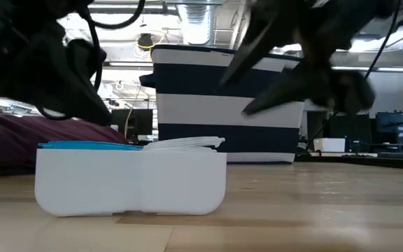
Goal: Pick & place medical supplies in basket/bin
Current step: Put the blue pill organizer into the blue bin
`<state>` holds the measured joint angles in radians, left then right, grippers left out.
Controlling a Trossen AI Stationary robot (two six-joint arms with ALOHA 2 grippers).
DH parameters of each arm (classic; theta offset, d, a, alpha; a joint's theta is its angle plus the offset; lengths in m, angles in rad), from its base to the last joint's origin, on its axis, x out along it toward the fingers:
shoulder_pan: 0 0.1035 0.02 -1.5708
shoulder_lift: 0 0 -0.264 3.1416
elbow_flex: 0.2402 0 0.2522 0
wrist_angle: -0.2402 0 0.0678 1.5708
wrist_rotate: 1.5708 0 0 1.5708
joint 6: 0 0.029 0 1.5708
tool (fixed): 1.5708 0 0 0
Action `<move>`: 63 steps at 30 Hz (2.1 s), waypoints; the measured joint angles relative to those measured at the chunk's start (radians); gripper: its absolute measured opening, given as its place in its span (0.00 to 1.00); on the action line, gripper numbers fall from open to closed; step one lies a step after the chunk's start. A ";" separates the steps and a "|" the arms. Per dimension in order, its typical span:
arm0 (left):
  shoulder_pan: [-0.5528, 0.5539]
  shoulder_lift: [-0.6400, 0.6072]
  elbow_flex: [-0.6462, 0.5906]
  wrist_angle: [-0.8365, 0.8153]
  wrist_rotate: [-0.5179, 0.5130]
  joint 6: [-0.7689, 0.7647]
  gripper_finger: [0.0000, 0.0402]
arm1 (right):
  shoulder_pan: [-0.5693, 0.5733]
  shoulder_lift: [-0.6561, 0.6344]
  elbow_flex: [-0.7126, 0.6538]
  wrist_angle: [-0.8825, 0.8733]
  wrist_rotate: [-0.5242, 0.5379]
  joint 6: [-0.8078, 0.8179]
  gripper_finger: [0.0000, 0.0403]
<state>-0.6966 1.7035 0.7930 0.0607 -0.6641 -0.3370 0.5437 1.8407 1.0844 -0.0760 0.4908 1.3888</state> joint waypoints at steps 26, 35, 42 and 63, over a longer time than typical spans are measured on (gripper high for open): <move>0.013 0.144 -0.012 0.240 -0.048 0.073 0.00 | -0.116 0.097 0.001 0.135 -0.290 0.071 0.51; -0.004 0.148 -0.020 0.193 -0.052 -0.009 0.00 | -0.141 0.122 0.002 0.115 -0.314 0.104 0.59; -0.022 0.159 -0.055 0.237 -0.077 -0.063 0.00 | -0.164 0.166 -0.001 0.228 -0.333 0.101 0.58; -0.078 0.162 -0.058 0.165 -0.167 -0.174 0.00 | -0.182 0.246 0.031 0.399 -0.388 0.098 0.58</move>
<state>-0.7746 1.8656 0.7353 0.2256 -0.8307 -0.5112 0.3614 2.0866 1.1157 0.3229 0.1029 1.4872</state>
